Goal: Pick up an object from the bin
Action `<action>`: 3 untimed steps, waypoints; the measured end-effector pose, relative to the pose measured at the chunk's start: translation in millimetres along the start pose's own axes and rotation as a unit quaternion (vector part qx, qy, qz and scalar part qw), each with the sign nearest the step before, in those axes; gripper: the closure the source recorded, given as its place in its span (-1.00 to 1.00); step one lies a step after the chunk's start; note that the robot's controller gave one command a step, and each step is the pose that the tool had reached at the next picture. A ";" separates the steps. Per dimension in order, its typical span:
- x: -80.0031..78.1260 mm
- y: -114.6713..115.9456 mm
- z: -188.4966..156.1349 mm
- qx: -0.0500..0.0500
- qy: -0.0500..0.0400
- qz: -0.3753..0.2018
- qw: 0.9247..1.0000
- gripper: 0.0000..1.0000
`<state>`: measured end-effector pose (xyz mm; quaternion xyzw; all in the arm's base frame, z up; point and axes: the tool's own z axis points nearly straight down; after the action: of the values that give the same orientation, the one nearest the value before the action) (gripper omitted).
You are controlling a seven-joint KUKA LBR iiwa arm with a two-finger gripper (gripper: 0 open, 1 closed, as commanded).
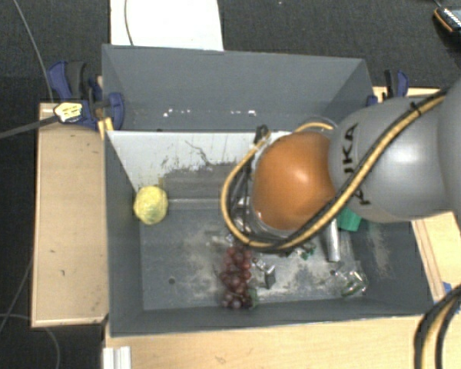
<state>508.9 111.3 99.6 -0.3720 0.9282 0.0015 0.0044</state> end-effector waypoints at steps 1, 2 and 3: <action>-8.1 -5.6 28.9 0.001 0.000 0.056 0.998 -1.00; -15.4 3.1 29.5 0.001 -0.003 -0.167 0.986 1.00; -15.3 3.1 29.4 0.001 -0.003 -0.167 0.986 1.00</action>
Offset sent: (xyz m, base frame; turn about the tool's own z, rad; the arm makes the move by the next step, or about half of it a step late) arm 0.0087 0.0123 -0.0296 -0.3397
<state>518.0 124.3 70.3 -0.5214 0.8533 0.0006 0.0076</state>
